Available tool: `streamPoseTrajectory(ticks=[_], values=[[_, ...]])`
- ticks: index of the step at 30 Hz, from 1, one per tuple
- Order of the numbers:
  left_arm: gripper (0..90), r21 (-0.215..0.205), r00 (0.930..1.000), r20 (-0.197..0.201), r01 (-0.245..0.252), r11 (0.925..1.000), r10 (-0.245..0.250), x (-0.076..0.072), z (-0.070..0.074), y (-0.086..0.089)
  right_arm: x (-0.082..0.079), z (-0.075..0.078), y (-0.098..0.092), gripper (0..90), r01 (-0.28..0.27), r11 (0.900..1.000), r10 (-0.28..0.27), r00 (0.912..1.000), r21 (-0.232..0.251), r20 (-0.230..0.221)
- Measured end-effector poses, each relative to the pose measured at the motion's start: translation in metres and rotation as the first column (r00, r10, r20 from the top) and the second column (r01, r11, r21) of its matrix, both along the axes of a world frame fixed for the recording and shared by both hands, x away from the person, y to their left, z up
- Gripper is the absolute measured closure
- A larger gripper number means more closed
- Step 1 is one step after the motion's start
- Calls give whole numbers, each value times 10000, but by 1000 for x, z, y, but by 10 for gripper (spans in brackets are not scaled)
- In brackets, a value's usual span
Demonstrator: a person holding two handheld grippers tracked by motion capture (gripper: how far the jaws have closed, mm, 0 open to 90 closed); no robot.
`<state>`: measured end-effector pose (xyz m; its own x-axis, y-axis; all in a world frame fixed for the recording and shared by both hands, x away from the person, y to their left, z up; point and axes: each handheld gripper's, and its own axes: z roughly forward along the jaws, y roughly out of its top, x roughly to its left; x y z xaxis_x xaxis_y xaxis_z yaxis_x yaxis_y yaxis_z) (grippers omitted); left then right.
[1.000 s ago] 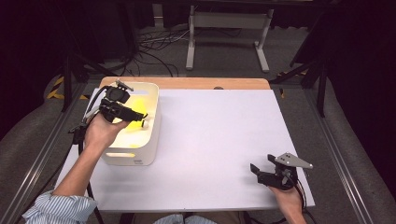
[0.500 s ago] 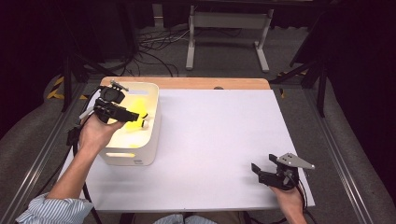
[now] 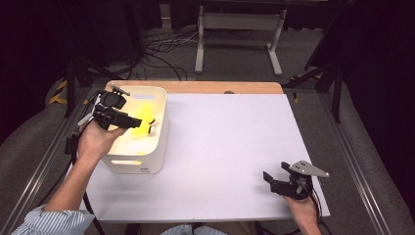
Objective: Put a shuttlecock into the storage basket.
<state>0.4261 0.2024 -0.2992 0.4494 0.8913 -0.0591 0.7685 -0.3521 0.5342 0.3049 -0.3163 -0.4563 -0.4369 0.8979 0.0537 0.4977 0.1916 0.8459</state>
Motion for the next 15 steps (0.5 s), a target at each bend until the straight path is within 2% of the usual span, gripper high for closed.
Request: streamPoseTrajectory(ticks=[15], values=[[432,54,9995,66,-301,9995,300,-5,2,15,0,0,0,172,-9,10000,9,10000,-8,5]])
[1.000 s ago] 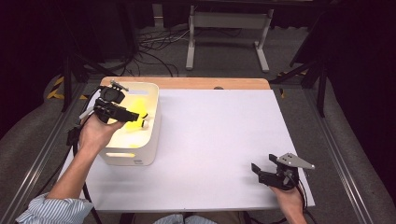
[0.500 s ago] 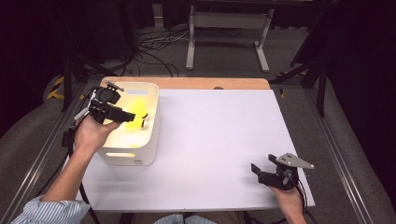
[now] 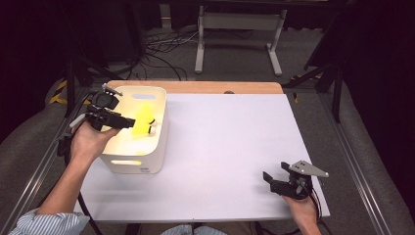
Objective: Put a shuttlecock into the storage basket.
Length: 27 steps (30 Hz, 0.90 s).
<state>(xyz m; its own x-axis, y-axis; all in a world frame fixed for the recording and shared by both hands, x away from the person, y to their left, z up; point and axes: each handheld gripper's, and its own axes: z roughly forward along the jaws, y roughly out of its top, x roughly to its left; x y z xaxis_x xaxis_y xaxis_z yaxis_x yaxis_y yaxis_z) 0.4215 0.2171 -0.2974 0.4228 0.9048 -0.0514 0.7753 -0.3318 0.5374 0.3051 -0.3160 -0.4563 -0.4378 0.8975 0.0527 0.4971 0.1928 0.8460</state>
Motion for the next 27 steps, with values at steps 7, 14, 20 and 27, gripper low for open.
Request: streamPoseTrajectory(ticks=[7,14,20,27], values=[[432,61,10000,6,-81,9999,81,-2,0,5,0,0,0,172,-29,10000,29,10000,-17,-31],[433,116,9997,15,-233,9997,233,-3,0,10,0,0,0,172,-29,10000,29,10000,-21,-36],[433,124,9995,19,-311,9994,311,-4,-1,16,0,-1,0,173,-37,10000,37,10000,-26,-50],[433,62,9984,37,-561,9984,561,-6,0,25,1,-1,0,172,-37,10000,36,10000,-24,-65]])
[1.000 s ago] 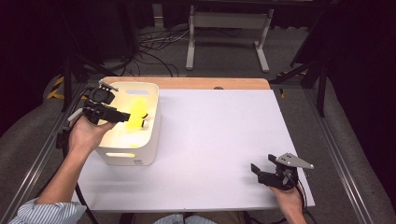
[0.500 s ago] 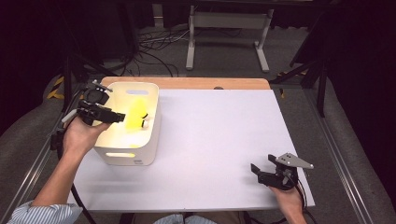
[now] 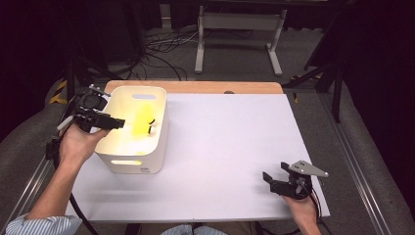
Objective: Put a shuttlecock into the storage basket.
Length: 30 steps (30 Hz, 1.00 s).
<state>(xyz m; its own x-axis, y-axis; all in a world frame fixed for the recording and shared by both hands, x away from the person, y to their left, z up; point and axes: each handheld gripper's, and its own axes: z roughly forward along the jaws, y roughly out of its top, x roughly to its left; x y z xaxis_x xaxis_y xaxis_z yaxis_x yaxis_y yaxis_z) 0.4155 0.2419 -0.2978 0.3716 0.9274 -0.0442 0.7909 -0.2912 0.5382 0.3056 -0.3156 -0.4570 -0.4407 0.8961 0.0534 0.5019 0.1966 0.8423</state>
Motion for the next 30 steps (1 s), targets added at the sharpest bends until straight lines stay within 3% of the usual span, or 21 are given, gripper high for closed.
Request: streamPoseTrajectory(ticks=[30], values=[[436,-75,9957,-25,-923,9957,923,-4,-2,35,0,-1,0,172,-16,10000,16,10000,-40,-33]])
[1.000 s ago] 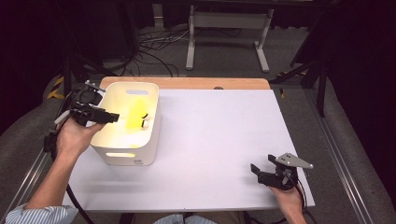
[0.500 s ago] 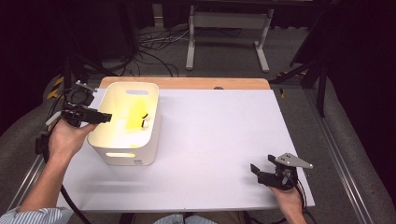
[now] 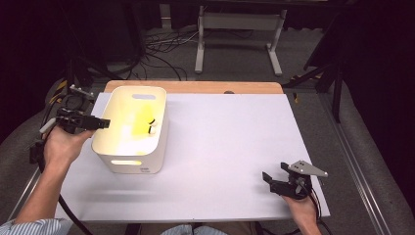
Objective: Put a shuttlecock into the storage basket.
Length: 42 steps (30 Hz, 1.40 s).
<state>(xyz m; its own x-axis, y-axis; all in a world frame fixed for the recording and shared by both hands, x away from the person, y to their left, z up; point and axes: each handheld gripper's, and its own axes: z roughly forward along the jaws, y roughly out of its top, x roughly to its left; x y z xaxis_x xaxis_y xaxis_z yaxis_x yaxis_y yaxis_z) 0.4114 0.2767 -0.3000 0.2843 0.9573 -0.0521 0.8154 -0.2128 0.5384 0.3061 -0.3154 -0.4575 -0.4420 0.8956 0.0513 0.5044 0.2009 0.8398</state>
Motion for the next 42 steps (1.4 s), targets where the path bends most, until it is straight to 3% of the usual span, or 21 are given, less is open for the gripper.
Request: streamPoseTrajectory(ticks=[23,42], values=[[436,-217,9964,-117,-837,9963,835,-6,-6,34,0,0,0,172,-6,10000,6,10000,-7,-44],[434,-15,9957,-184,-908,9959,907,-12,-17,36,0,0,1,172,-14,10000,14,10000,-15,-27]])
